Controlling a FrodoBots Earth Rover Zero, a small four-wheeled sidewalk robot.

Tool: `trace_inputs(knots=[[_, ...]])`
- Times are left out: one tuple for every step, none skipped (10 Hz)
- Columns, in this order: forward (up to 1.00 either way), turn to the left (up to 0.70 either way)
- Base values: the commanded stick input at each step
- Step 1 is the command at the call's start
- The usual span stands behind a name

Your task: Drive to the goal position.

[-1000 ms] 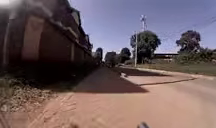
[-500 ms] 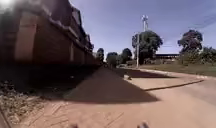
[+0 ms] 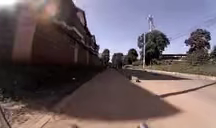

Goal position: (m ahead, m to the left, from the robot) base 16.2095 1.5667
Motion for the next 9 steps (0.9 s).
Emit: trace_inputs(knots=[[1.00, 0.00], [1.00, 0.00], [1.00, 0.00], [1.00, 0.00], [1.00, 0.00], [1.00, 0.00], [1.00, 0.00], [1.00, 0.00], [1.00, 0.00]])
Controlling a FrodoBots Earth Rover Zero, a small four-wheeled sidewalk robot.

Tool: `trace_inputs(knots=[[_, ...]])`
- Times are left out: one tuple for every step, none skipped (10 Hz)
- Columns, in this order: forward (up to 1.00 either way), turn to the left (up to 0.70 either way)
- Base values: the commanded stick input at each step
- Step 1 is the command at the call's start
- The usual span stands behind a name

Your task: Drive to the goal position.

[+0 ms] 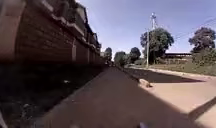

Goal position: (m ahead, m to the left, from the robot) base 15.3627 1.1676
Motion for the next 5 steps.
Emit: trace_inputs(knots=[[1.00, 0.00], [1.00, 0.00], [1.00, 0.00], [1.00, 0.00], [1.00, -0.16]])
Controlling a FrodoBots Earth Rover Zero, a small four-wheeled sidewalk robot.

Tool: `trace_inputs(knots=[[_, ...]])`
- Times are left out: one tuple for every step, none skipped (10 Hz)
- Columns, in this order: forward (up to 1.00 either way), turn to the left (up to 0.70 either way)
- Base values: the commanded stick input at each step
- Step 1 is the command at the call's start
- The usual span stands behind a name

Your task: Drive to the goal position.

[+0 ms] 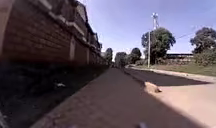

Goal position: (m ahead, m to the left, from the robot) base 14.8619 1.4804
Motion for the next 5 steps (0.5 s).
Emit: trace_inputs(knots=[[1.00, -0.34], [1.00, -0.12], [1.00, 0.00], [1.00, 0.00], [1.00, 0.00]])
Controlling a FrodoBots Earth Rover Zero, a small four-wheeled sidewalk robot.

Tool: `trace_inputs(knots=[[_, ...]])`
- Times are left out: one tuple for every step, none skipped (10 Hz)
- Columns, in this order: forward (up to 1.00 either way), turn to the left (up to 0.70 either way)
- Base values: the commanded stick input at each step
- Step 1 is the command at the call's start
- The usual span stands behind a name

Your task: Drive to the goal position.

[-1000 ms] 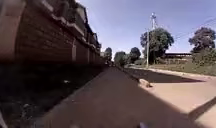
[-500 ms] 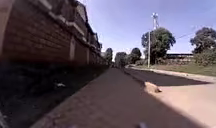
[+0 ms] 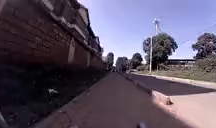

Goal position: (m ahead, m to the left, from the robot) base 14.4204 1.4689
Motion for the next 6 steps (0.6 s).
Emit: trace_inputs(knots=[[1.00, 0.00], [1.00, 0.00], [1.00, 0.00], [1.00, 0.00], [1.00, 0.00], [1.00, 0.00]])
